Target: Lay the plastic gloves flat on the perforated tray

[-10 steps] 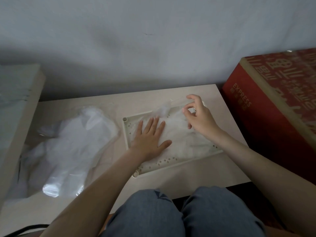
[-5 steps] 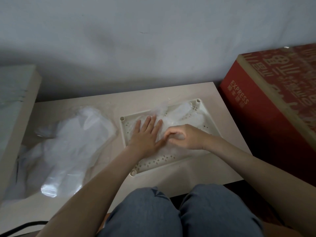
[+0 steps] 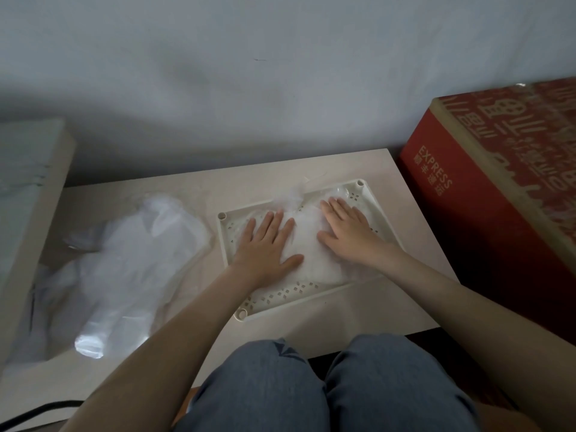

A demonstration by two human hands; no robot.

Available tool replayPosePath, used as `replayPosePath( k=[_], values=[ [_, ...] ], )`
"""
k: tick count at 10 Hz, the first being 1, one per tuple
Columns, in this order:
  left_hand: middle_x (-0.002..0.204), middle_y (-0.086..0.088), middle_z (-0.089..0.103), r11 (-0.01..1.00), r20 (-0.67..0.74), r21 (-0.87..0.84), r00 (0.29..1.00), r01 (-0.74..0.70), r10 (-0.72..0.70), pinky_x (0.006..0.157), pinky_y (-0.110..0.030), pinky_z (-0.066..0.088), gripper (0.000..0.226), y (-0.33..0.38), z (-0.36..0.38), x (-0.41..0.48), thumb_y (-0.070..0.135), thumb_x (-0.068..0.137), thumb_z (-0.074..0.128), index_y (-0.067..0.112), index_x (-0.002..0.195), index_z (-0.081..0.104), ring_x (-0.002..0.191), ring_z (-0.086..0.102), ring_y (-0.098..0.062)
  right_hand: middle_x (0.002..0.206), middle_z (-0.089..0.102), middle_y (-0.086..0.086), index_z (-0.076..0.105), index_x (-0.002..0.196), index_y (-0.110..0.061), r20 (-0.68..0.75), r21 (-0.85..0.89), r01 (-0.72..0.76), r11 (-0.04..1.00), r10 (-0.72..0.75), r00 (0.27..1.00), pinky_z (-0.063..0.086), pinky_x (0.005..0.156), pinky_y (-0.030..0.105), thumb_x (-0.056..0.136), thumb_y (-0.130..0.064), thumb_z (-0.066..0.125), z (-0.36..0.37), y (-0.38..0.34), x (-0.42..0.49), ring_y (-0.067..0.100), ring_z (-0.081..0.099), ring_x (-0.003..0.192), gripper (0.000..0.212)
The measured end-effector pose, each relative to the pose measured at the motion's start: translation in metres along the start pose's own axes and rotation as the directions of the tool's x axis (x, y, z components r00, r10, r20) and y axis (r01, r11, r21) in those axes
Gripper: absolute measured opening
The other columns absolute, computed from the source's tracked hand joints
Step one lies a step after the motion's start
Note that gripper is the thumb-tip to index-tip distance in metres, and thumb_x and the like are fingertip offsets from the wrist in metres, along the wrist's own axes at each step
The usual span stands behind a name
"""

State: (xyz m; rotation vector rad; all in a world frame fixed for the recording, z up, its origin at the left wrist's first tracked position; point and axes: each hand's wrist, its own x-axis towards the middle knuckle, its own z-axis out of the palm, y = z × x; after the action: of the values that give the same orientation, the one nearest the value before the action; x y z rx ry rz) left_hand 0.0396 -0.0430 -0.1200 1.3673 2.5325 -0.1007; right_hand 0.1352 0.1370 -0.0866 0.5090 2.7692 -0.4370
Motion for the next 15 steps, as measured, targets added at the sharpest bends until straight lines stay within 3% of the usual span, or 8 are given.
replayPosePath(
  k=[4, 6, 9, 11, 12, 13, 14, 15],
  values=[
    [0.158, -0.002, -0.022, 1.0, -0.008, -0.025, 1.0, -0.002, 0.002, 0.117, -0.045, -0.013, 0.077, 0.0, -0.001, -0.001, 0.067, 0.093, 0.014, 0.025, 0.152, -0.014, 0.145, -0.022, -0.018, 0.088, 0.061, 0.016, 0.062, 0.085, 0.0, -0.501, 0.089, 0.085, 0.992, -0.03, 0.865, 0.04, 0.08, 0.042, 0.088, -0.007, 0.053, -0.003, -0.002, 0.017, 0.038, 0.055, 0.09, 0.012],
    [0.159, -0.002, -0.022, 0.999, 0.013, -0.033, 1.0, 0.004, -0.004, 0.117, -0.045, -0.013, 0.076, 0.001, -0.004, -0.001, 0.066, 0.094, 0.015, 0.025, 0.151, -0.014, 0.145, -0.022, -0.017, 0.111, 0.057, 0.005, 0.057, 0.11, -0.01, -0.265, -0.051, 0.143, 0.988, -0.151, 0.952, 0.035, 0.09, 0.037, 0.084, -0.043, 0.065, -0.005, -0.01, 0.015, 0.026, 0.048, 0.108, 0.043],
    [0.159, -0.002, -0.021, 1.0, 0.023, -0.028, 1.0, 0.008, -0.007, 0.117, -0.045, -0.013, 0.077, 0.0, -0.003, 0.0, 0.067, 0.093, 0.014, 0.026, 0.152, -0.013, 0.145, -0.021, -0.017, 0.098, 0.058, 0.012, 0.057, 0.098, -0.004, -0.344, -0.087, 0.158, 0.984, -0.179, 0.922, 0.036, 0.076, 0.035, 0.093, -0.002, 0.042, 0.003, -0.005, 0.011, 0.029, 0.05, 0.092, 0.016],
    [0.159, -0.002, -0.02, 0.999, 0.014, -0.034, 1.0, 0.006, -0.005, 0.117, -0.045, -0.013, 0.078, 0.0, -0.002, 0.0, 0.067, 0.093, 0.015, 0.025, 0.152, -0.013, 0.145, -0.021, -0.017, 0.078, 0.06, 0.008, 0.059, 0.093, -0.003, -0.443, 0.351, -0.031, 0.936, 0.195, 0.875, 0.041, 0.064, 0.037, 0.095, -0.01, 0.045, -0.013, 0.003, 0.02, 0.03, 0.057, 0.076, 0.016],
    [0.159, -0.002, -0.02, 0.999, 0.007, -0.034, 1.0, 0.006, -0.005, 0.117, -0.045, -0.014, 0.077, 0.0, -0.002, 0.0, 0.067, 0.093, 0.015, 0.026, 0.152, -0.013, 0.145, -0.021, -0.017, 0.06, 0.059, 0.007, 0.059, 0.102, -0.003, -0.245, 0.841, -0.092, 0.533, 0.526, 0.814, 0.046, 0.042, 0.029, 0.095, -0.015, 0.047, -0.025, 0.004, 0.023, 0.021, 0.056, 0.045, 0.018],
    [0.159, -0.002, -0.021, 0.999, 0.007, -0.031, 1.0, 0.006, -0.005, 0.117, -0.045, -0.015, 0.078, 0.0, -0.002, -0.001, 0.067, 0.093, 0.015, 0.025, 0.152, -0.013, 0.145, -0.022, -0.017, 0.074, 0.065, 0.011, 0.053, 0.106, -0.008, -0.224, 0.915, -0.003, 0.404, 0.514, 0.828, 0.056, 0.052, 0.034, 0.095, -0.014, 0.05, -0.023, -0.001, 0.019, 0.021, 0.064, 0.055, 0.013],
    [0.159, -0.002, -0.021, 0.999, 0.005, -0.041, 1.0, 0.004, -0.004, 0.117, -0.045, -0.014, 0.077, 0.0, -0.002, 0.0, 0.067, 0.093, 0.015, 0.025, 0.152, -0.013, 0.145, -0.022, -0.017, 0.105, 0.066, 0.007, 0.048, 0.112, -0.022, -0.313, 0.791, 0.127, 0.598, 0.219, 0.924, 0.051, 0.084, 0.032, 0.092, -0.017, 0.057, -0.008, -0.012, 0.006, 0.021, 0.065, 0.097, 0.023],
    [0.159, -0.003, -0.021, 1.0, 0.006, -0.015, 1.0, -0.002, 0.002, 0.118, -0.046, -0.012, 0.077, -0.001, -0.001, 0.0, 0.067, 0.093, 0.012, 0.025, 0.152, -0.014, 0.145, -0.022, -0.018, 0.153, 0.032, 0.006, 0.019, 0.149, -0.019, -0.124, 0.401, 0.255, 0.88, -0.224, 0.967, 0.024, 0.113, 0.033, 0.093, -0.038, 0.057, 0.013, -0.018, -0.009, 0.018, 0.027, 0.141, 0.07]
  ],
)
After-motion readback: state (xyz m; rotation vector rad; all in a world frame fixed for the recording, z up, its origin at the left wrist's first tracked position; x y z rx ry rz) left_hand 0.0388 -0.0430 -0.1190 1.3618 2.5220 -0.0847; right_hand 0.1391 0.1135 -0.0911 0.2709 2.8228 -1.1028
